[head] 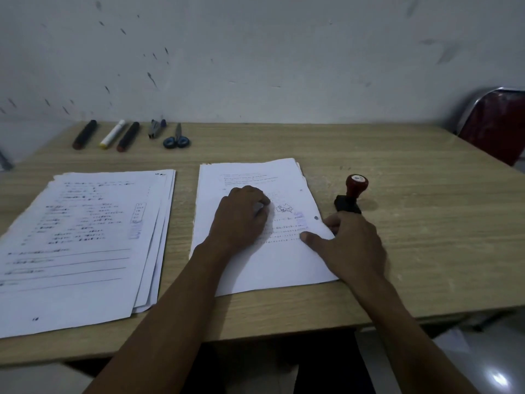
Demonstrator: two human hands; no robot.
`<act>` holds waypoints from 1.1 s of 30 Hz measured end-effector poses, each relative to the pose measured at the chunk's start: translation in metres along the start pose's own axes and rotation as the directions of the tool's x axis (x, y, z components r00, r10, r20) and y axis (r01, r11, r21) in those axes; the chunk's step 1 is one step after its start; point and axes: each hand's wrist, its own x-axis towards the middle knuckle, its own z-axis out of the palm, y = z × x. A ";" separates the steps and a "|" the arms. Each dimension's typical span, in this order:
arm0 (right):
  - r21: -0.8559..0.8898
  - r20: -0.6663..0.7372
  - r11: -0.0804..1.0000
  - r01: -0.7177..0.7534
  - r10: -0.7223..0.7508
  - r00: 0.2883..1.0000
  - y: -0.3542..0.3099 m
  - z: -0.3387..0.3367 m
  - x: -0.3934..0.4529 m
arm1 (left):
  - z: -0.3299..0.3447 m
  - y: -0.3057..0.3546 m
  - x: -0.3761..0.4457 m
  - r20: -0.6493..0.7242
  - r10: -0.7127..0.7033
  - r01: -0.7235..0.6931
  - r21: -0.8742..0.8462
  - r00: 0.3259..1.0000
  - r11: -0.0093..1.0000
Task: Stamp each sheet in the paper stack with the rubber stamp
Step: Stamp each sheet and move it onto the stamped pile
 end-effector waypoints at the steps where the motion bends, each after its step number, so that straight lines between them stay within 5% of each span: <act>1: 0.027 -0.015 1.000 -0.006 0.007 1.000 -0.001 0.000 0.000 | 0.000 0.001 0.000 -0.002 -0.002 0.002 0.001 1.000 1.000; 9: 0.295 -0.100 0.955 0.032 -0.002 0.995 -0.004 0.000 0.000 | -0.009 0.007 -0.002 -0.142 0.022 -0.041 -0.131 0.990 0.991; 15: 0.673 -0.068 0.740 0.009 0.050 0.996 -0.014 -0.011 -0.001 | -0.053 0.018 0.003 -0.386 -0.298 0.177 -0.318 0.873 0.931; 17: 0.789 -0.013 0.613 -0.049 0.097 0.995 -0.019 -0.014 -0.001 | -0.072 0.016 0.006 -0.338 -0.485 0.355 -0.378 0.807 0.855; 20: 0.879 0.060 0.456 -0.136 0.179 0.982 -0.026 -0.013 0.002 | -0.094 0.002 0.008 -0.104 -0.724 0.540 -0.596 0.682 0.594; 23: 0.910 0.100 0.375 -0.175 0.212 0.972 -0.035 -0.007 0.002 | -0.111 -0.012 0.002 0.050 -0.692 0.483 -0.753 0.720 0.448; 27: 0.892 0.144 0.406 -0.198 0.158 0.977 -0.052 0.003 -0.002 | -0.134 -0.014 -0.012 -0.030 -0.667 0.423 -0.751 0.745 0.507; 33: 0.718 0.242 0.686 -0.121 -0.083 0.967 -0.094 0.031 -0.019 | -0.188 -0.050 -0.038 -0.208 -0.682 0.496 -0.545 0.701 0.676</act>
